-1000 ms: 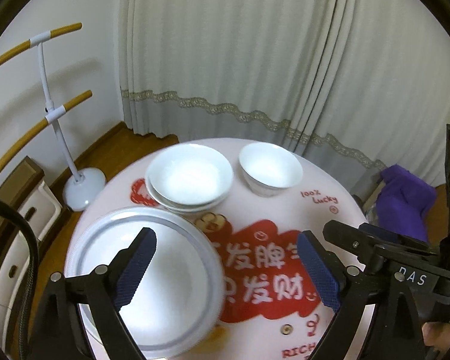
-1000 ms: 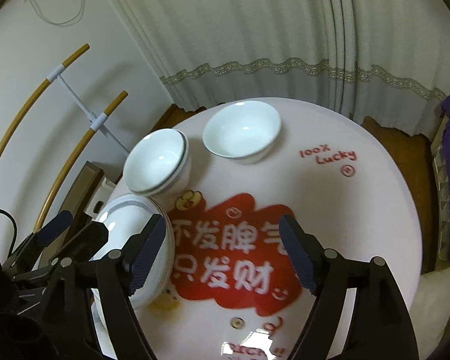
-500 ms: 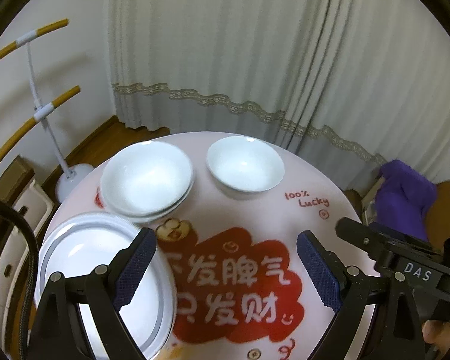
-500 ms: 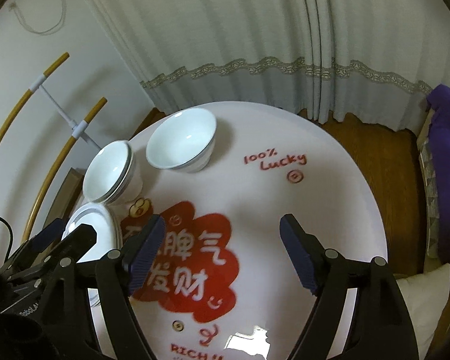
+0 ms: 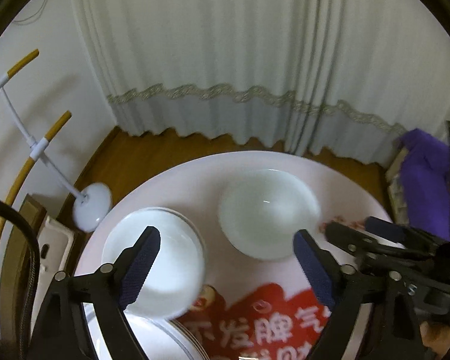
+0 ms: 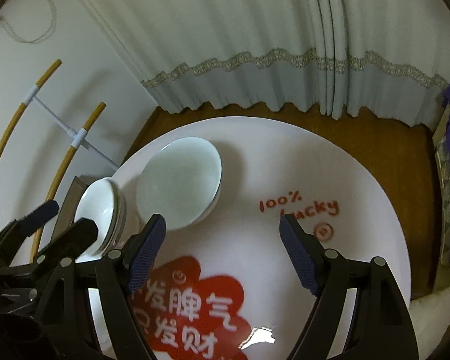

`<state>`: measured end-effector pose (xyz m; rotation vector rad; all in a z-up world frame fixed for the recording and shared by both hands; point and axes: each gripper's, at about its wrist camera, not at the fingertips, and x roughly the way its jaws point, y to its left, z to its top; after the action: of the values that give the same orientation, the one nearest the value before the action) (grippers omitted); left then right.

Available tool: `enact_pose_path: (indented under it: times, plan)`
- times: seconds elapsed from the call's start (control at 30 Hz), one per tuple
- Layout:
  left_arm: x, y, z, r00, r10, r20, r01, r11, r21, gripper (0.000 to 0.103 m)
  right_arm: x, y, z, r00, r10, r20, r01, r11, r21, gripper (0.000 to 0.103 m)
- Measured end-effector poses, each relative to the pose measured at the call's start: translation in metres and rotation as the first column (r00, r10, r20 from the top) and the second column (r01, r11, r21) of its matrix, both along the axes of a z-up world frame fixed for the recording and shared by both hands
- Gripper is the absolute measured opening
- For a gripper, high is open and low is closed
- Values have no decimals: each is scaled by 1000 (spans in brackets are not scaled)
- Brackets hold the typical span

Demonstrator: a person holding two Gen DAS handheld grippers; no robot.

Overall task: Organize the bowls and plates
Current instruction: 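Move both grippers to the rim of the remaining white bowl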

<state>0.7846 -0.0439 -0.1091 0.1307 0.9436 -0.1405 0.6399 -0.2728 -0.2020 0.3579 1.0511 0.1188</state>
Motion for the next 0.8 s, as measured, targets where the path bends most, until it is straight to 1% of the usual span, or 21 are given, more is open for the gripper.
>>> enact_pose_path:
  times: [0.07,0.1,0.13,0.2,0.23,0.3,0.33,0.4,0.43,0.5,0.53,0.6,0.7,0.73,0.8]
  plan:
    - [17,-3,-8,999,3,-33,-2,1000,6,83,13,0,-7,1000,-6,-20,6,1000,0,78]
    - [26,-3,-12,998,5,-58,-5,1000,-1,81,17,0,-10,1000,-9,-24,9,1000,-6,77]
    - [36,-3,-17,996,10,-85,-11,1000,-15,74,19,0,-11,1000,-10,-28,10,1000,-10,77]
    - [51,0,-24,992,27,-124,-31,999,-28,71,28,0,-18,999,-7,-41,8,1000,3,75]
    - [58,0,-29,990,39,-136,-41,999,-18,69,31,0,-19,999,-6,-44,6,1000,7,74]
    - [69,-2,-31,989,40,-145,-43,999,-13,67,36,2,-22,999,0,-50,0,1000,-5,72]
    - [77,-5,-27,988,41,-146,-43,999,-11,67,38,5,-24,999,5,-52,-6,1000,-8,71]
    - [89,-9,-26,989,45,-137,-45,999,3,66,43,7,-28,998,8,-64,-9,1000,-21,63]
    - [95,-11,-25,990,50,-135,-49,999,13,63,45,8,-30,998,12,-67,-13,1000,-22,61]
    - [101,-20,-25,992,32,-120,-30,999,17,58,48,8,-35,997,14,-76,-15,1000,-14,54]
    - [103,-25,-28,991,23,-128,-21,1000,15,57,48,9,-36,997,14,-76,-15,1000,-11,52]
    - [103,-34,-37,990,10,-139,-7,1000,23,54,50,11,-38,997,20,-79,-20,1000,-10,43]
    - [106,-41,-51,989,-1,-151,8,999,43,51,51,11,-40,996,17,-84,-18,1000,-11,38]
    - [110,-43,-54,986,0,-167,6,999,37,48,52,11,-42,996,19,-86,-20,1000,-5,37]
    - [116,-45,-61,985,-5,-172,11,999,34,48,53,12,-42,996,20,-86,-20,1000,-4,35]
